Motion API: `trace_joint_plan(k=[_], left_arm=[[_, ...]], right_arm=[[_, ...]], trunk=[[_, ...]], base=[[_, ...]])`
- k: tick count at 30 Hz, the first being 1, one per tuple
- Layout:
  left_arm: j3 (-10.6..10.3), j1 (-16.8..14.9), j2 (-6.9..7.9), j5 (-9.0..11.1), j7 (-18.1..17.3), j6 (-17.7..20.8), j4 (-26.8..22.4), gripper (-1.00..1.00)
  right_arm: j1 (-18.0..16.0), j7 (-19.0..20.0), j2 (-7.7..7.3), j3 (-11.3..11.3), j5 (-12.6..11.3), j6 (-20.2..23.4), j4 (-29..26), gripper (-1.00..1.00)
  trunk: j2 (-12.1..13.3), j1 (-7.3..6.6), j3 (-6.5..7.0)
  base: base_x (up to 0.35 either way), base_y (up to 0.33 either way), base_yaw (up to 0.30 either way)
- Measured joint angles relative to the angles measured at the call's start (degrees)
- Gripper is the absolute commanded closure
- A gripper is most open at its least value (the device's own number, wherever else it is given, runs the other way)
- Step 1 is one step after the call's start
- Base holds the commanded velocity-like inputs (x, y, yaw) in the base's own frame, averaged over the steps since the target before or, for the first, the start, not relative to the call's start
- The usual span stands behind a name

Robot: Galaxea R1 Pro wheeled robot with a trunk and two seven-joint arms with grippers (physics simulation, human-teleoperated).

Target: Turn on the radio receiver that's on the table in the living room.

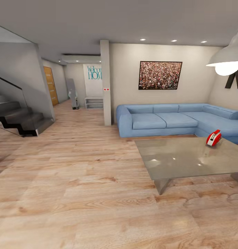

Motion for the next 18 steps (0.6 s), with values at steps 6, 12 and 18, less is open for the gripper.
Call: trace_joint_plan(k=[6,12,18], left_arm=[[0.18,-0.01,-0.06,0.05,-0.01,-0.38,-0.13,-1.00],[0.31,-0.01,-0.07,0.07,-0.06,-0.97,-0.15,-1.00],[0.25,-0.01,-0.07,0.08,-0.08,-1.35,-0.15,-1.00]], right_arm=[[-0.01,0.00,0.04,0.15,-0.01,0.00,0.00,-1.00],[-0.01,0.00,0.05,0.15,-0.02,-0.01,0.00,-1.00],[-0.01,-0.05,0.07,-0.01,-0.19,-0.77,0.02,-1.00]], trunk=[[0.00,0.00,0.00],[0.00,0.00,0.00],[0.00,0.00,0.00]], base=[[0.000,0.000,0.000],[0.000,0.000,-0.003],[0.000,0.000,-0.187]])
